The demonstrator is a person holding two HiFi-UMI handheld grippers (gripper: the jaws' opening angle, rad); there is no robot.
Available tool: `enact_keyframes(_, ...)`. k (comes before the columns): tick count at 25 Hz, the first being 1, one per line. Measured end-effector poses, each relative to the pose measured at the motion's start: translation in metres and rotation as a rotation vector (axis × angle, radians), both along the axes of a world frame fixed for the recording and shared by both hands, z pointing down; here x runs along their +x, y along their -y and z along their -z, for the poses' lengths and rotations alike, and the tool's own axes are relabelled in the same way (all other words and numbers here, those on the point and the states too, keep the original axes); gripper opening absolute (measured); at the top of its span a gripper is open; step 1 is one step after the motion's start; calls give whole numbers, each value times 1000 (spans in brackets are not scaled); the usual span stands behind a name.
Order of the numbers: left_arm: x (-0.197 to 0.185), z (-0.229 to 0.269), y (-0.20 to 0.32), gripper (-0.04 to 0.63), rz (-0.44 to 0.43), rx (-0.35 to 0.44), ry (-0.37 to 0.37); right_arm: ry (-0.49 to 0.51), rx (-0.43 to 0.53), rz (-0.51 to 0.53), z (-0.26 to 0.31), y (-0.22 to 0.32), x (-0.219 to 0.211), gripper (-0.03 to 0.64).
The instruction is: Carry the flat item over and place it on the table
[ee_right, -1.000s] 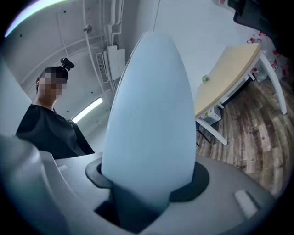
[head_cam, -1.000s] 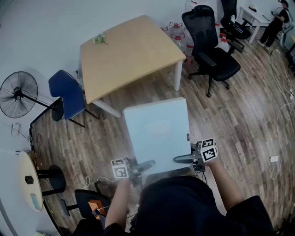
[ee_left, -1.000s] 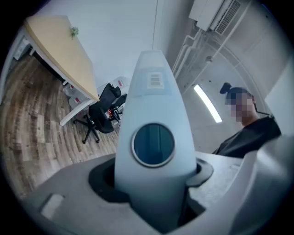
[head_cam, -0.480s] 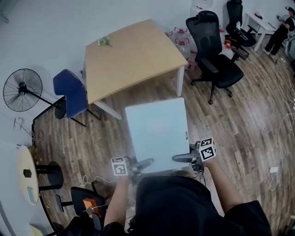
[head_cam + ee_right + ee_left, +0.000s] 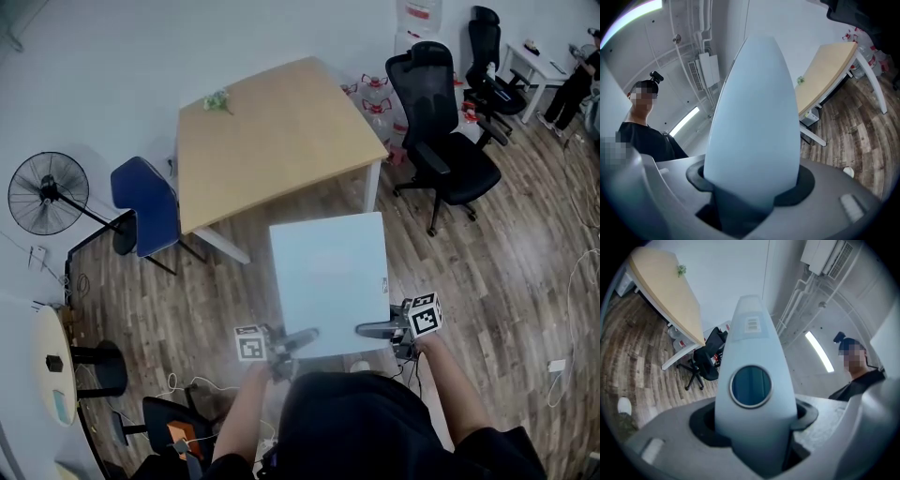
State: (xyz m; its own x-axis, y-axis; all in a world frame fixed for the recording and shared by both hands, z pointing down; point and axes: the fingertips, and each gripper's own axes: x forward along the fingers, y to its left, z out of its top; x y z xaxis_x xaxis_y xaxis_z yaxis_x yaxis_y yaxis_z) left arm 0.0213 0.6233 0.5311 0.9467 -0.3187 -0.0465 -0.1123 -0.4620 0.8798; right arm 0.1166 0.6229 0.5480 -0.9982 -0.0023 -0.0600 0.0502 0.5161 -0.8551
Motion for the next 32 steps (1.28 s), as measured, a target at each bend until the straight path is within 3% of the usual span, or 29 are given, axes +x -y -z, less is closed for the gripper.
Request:
enact_keyframes(16,-77,-3,244,319,-60,-61,-31,-42,-82,-75,3,237,-74,310)
enact_keyframes(23,-127,12,352,321,-88,-27,-32,-45,-52,-120,17,343,-124,310)
enact_keyframes(32,-145,2,425,321,-123,-36,-36,-62,-65,-173,10,411,-143,313)
